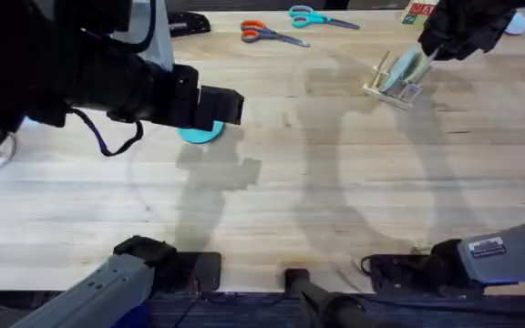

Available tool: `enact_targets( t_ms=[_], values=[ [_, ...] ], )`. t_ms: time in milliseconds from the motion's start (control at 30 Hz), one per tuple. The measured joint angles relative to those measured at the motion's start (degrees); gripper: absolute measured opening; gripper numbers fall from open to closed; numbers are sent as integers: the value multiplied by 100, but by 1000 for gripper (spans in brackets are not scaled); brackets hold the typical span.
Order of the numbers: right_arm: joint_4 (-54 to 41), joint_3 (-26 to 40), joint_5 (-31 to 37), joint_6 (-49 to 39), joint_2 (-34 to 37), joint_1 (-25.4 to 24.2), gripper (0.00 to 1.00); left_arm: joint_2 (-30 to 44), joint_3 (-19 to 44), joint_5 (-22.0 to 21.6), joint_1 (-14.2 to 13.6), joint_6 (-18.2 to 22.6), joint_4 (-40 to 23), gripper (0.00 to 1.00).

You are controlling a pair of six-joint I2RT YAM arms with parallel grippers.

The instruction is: Pick up the plates from the table one by one and place each into a slot on the dish rack.

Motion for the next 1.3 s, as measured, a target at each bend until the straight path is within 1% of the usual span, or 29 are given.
enact_targets(
  t_ms=[500, 833, 1300],
  values=[
    [13, 2, 0, -86, 11, -20, 28, 0, 0, 0, 0, 0, 0, 994],
    [19, 7, -4, -86, 308, -20, 29, 0, 0, 2, 0, 0, 0, 993],
    [28, 7, -2, -86, 310, -20, 29, 0, 0, 1, 0, -1, 0, 993]
  ],
)
